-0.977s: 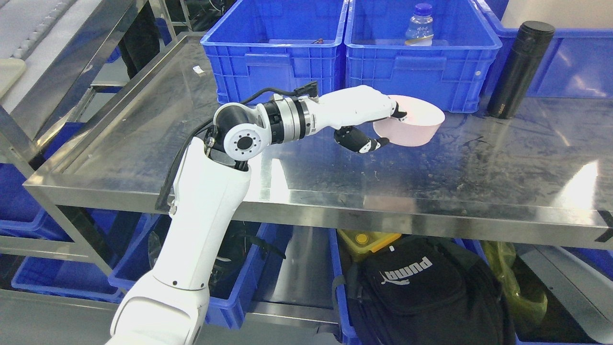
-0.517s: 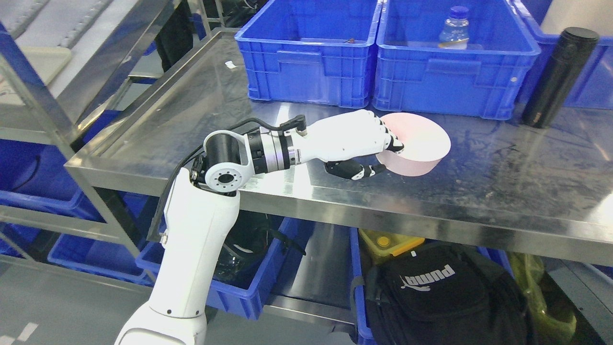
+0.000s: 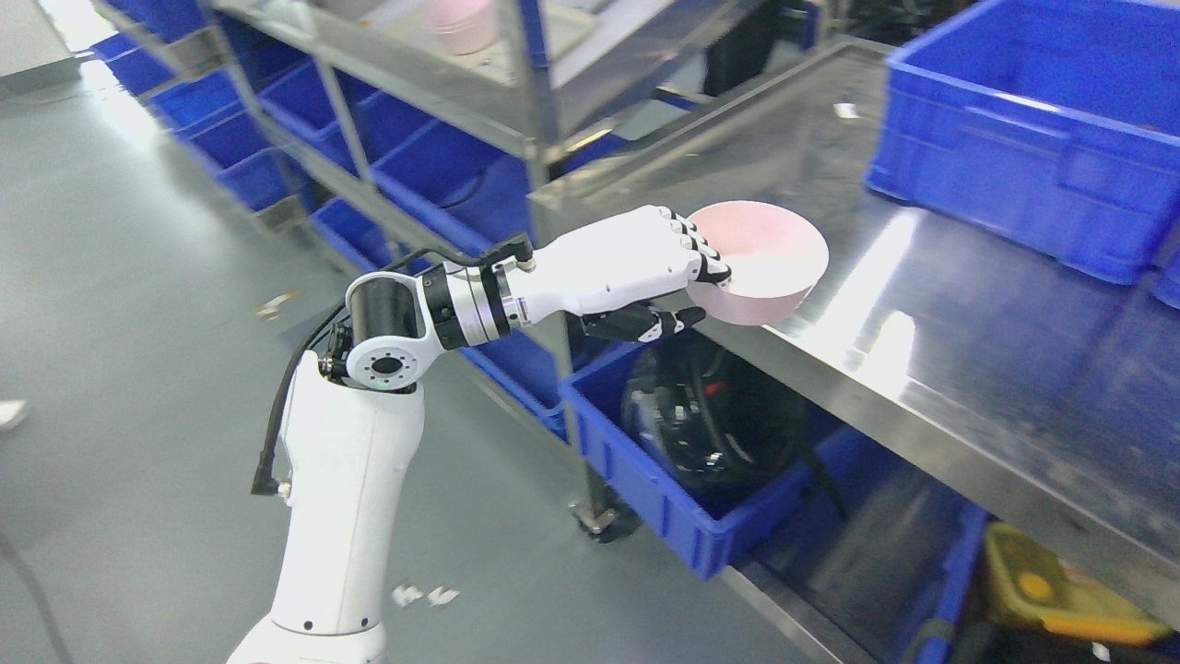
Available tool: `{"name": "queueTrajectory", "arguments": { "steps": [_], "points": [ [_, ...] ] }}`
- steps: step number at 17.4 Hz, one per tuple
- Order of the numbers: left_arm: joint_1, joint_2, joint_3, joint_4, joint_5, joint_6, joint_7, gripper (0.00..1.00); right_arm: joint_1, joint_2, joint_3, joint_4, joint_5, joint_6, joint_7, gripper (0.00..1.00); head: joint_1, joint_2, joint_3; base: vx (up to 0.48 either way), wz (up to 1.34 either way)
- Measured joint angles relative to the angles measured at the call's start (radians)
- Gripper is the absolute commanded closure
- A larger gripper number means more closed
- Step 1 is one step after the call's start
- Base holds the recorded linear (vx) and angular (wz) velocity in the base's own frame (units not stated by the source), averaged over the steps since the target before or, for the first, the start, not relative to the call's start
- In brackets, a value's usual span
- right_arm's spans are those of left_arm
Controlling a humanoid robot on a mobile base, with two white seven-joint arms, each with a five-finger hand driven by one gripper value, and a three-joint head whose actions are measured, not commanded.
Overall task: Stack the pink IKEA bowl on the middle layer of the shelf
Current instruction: 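Hold the pink bowl in the left hand while the robot turns and drives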
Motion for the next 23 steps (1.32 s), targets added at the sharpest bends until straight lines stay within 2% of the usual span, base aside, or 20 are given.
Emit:
{"name": "queueTrajectory", "arguments": {
  "steps": [10,17,23],
  "points": [
    [0.010,0.000,0.057,-0.013,0.003,-0.001,-0.002,0.98,0.000,0.000,0.000,0.000,0.000,0.000,0.000,0.00,0.0000,0.000,0.000,-0.013,1.21],
    [0.013,0.000,0.072,-0.016,0.003,-0.002,-0.003,0.98,0.000,0.000,0.000,0.000,0.000,0.000,0.000,0.00,0.0000,0.000,0.000,0.098,0.33],
    [0.018,0.000,0.079,-0.016,0.003,-0.002,-0.005,0.98,0.000,0.000,0.000,0.000,0.000,0.000,0.000,0.00,0.0000,0.000,0.000,0.246,0.10]
  ]
}}
